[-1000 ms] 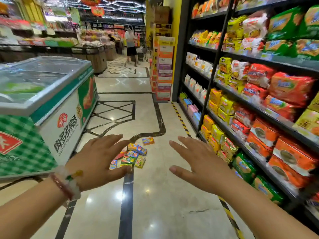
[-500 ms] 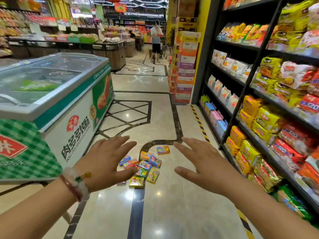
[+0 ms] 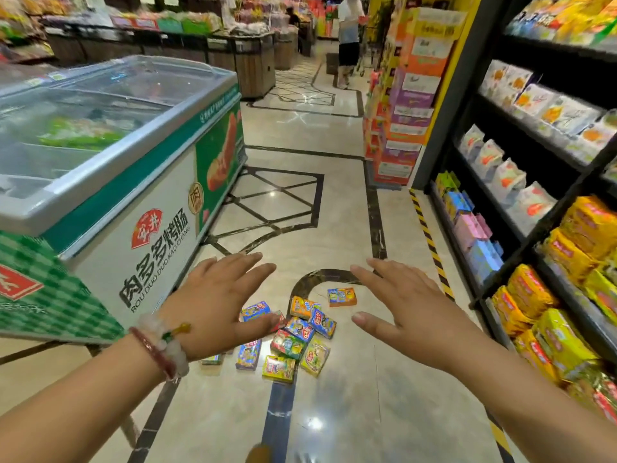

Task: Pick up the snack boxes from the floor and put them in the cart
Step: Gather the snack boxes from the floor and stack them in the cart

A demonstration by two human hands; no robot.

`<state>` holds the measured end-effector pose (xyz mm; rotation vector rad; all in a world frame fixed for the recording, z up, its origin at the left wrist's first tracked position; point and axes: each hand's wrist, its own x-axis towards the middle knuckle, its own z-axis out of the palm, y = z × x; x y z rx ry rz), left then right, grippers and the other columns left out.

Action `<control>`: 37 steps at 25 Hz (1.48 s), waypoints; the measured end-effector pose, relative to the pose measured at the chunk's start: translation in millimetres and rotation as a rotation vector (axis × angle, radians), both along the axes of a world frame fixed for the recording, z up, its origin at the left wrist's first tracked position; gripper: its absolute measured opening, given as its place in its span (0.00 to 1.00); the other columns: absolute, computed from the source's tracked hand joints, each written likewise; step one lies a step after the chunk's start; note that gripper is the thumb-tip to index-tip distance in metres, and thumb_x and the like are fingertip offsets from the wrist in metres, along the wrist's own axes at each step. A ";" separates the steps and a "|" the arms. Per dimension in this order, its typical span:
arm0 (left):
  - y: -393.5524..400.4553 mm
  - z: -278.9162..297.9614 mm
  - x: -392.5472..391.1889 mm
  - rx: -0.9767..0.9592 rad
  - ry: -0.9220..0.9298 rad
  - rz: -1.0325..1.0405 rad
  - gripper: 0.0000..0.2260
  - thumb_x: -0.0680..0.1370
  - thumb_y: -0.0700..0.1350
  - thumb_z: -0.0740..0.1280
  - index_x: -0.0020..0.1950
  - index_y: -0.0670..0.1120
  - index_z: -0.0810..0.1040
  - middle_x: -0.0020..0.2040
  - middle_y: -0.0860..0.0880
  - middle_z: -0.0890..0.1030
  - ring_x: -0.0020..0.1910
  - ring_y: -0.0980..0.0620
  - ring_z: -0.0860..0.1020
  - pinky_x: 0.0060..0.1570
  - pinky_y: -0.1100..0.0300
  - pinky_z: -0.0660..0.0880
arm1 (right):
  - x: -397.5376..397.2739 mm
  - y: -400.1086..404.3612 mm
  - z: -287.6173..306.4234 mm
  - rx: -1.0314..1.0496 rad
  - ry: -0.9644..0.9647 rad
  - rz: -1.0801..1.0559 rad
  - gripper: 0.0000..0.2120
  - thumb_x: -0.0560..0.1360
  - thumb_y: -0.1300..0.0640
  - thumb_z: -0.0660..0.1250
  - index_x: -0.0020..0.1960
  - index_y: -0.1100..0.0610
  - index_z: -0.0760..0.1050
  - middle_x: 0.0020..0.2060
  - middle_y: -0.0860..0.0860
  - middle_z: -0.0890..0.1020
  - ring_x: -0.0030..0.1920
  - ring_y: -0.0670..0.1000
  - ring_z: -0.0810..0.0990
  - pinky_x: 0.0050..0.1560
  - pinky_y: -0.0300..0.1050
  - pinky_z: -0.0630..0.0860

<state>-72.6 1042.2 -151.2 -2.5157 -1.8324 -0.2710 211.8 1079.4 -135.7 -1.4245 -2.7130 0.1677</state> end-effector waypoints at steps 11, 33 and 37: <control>219.6 -80.8 -70.0 0.015 0.083 -0.112 0.31 0.71 0.67 0.55 0.63 0.48 0.76 0.60 0.45 0.80 0.57 0.44 0.80 0.52 0.42 0.75 | -87.8 183.4 -85.3 0.000 0.090 -0.127 0.42 0.71 0.26 0.33 0.75 0.47 0.60 0.72 0.50 0.67 0.72 0.52 0.64 0.69 0.46 0.55; 313.1 -852.5 -69.7 -0.545 0.028 -0.077 0.23 0.66 0.62 0.60 0.53 0.48 0.70 0.47 0.47 0.80 0.45 0.46 0.79 0.45 0.54 0.73 | -86.4 298.8 -868.9 -0.647 0.364 -0.868 0.13 0.73 0.58 0.69 0.56 0.58 0.73 0.52 0.58 0.78 0.47 0.56 0.80 0.43 0.43 0.71; 311.3 -895.4 -69.2 -0.654 -0.008 -0.065 0.33 0.57 0.70 0.60 0.53 0.50 0.69 0.44 0.52 0.79 0.41 0.50 0.78 0.41 0.59 0.76 | -95.9 313.6 -909.5 -0.641 0.587 -1.210 0.22 0.70 0.52 0.74 0.55 0.57 0.64 0.53 0.53 0.69 0.55 0.55 0.75 0.36 0.39 0.74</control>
